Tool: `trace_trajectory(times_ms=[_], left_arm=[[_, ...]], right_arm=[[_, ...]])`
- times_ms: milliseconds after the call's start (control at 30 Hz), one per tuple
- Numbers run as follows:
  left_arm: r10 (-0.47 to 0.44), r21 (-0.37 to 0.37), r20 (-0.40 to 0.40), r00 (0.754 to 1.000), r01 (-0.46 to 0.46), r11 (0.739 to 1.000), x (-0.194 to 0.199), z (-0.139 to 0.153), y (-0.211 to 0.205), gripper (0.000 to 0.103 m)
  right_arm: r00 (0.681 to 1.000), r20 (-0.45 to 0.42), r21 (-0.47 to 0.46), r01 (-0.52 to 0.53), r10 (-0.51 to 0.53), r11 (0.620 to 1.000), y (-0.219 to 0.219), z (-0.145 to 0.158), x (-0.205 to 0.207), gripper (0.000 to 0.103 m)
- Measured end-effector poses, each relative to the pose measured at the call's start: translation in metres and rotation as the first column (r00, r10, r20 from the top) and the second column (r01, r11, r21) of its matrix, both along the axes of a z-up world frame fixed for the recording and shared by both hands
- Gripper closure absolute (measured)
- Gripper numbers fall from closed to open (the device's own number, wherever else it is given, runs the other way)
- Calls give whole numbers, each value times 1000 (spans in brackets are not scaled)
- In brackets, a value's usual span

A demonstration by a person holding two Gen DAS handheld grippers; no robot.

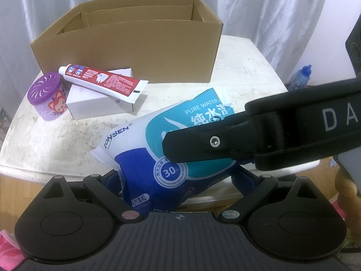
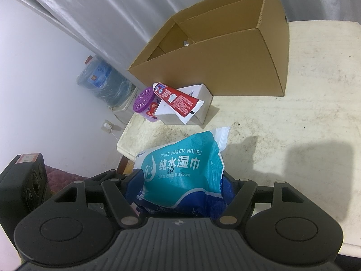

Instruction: Organize objects

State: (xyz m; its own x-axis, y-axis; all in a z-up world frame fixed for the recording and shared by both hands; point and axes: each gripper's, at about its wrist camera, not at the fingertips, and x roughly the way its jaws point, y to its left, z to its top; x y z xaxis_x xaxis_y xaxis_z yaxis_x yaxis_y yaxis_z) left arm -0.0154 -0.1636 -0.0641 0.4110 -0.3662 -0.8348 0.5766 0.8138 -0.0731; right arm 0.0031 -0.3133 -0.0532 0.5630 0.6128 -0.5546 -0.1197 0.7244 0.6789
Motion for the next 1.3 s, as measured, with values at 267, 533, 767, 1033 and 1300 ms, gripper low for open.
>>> trace_trajectory(times_ms=[267, 533, 767, 1033, 1300], left_arm=[[4, -9, 18, 1000, -4, 1000, -3, 5, 1, 7], [11, -16, 60, 998, -10, 1000, -6, 16, 3, 7], [16, -24, 85, 996, -14, 1000, -9, 23, 4, 7], [16, -24, 88, 996, -13, 1000, -10, 23, 4, 7], [15, -26, 88, 996, -13, 1000, -10, 22, 4, 7]], right_arm=[[1000, 19, -5, 2, -1, 1000, -1, 5, -3, 30], [998, 61, -18, 1, 0, 1000, -2, 18, -6, 30], [996, 92, -21, 5, -3, 1000, -2, 26, -10, 30], [995, 97, -21, 7, -5, 1000, -1, 28, -13, 29], [995, 98, -24, 7, -4, 1000, -1, 28, -13, 29]])
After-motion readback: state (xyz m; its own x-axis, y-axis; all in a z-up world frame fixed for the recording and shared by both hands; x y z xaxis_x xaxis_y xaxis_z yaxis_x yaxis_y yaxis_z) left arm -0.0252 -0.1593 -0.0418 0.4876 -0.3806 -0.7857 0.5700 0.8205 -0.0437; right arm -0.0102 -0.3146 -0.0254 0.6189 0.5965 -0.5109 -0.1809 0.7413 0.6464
